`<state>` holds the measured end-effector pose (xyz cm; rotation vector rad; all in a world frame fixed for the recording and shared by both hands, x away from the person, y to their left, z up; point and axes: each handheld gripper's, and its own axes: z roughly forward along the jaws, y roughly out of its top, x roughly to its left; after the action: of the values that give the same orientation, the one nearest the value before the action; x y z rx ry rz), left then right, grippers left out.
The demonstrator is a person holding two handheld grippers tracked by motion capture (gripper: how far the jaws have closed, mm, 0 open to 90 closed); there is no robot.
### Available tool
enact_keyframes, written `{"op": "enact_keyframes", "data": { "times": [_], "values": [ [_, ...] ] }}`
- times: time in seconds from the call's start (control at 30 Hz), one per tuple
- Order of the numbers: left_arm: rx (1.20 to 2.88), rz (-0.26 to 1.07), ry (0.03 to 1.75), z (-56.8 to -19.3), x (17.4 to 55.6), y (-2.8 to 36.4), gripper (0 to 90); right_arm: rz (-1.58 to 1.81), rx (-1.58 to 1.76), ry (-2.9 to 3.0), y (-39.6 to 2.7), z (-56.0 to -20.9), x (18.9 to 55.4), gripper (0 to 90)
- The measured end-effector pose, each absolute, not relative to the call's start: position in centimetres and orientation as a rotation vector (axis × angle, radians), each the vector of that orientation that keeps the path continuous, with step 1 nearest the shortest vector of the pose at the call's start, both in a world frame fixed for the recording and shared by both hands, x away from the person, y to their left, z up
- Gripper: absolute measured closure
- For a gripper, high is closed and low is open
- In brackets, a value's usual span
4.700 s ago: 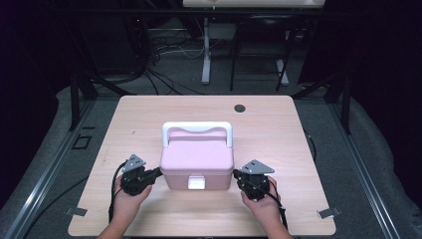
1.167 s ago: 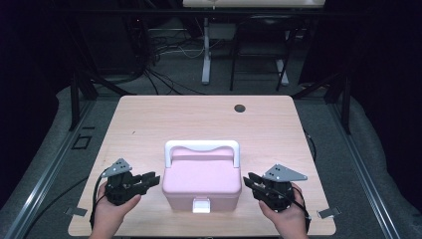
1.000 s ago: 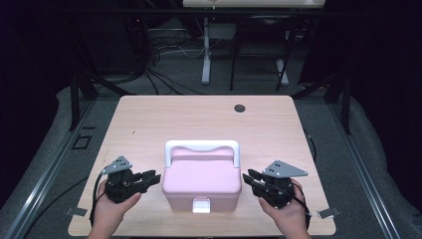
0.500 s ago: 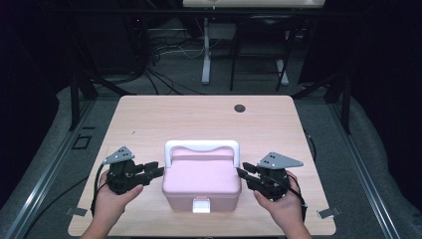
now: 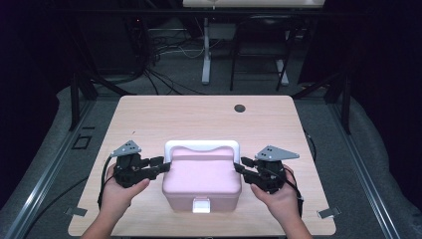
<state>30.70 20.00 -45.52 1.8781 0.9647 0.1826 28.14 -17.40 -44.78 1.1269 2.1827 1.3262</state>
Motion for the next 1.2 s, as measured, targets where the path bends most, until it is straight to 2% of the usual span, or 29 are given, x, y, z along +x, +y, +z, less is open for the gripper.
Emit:
{"op": "enact_keyframes", "data": {
  "times": [0.43, 0.6, 0.77, 1.2],
  "values": [
    [1.875, 0.17, 0.96, -45.5, 31.3, 19.3, 62.1, 1.331, 1.147, 2.186, -16.9, -45.1, 29.4, 64.3],
    [1.873, 0.189, 0.948, -45.5, 31.1, 19.5, 69.4, 1.332, 1.128, 2.186, -16.7, -45.1, 29.2, 68.4],
    [1.873, 0.203, 0.935, -45.5, 30.9, 19.6, 72.7, 1.332, 1.112, 2.182, -16.6, -45.0, 28.8, 70.4],
    [1.863, 0.219, 0.93, -45.6, 30.4, 19.7, 73.7, 1.386, 1.123, 2.164, -17.0, -45.2, 28.2, 73.6]
  ]
}}
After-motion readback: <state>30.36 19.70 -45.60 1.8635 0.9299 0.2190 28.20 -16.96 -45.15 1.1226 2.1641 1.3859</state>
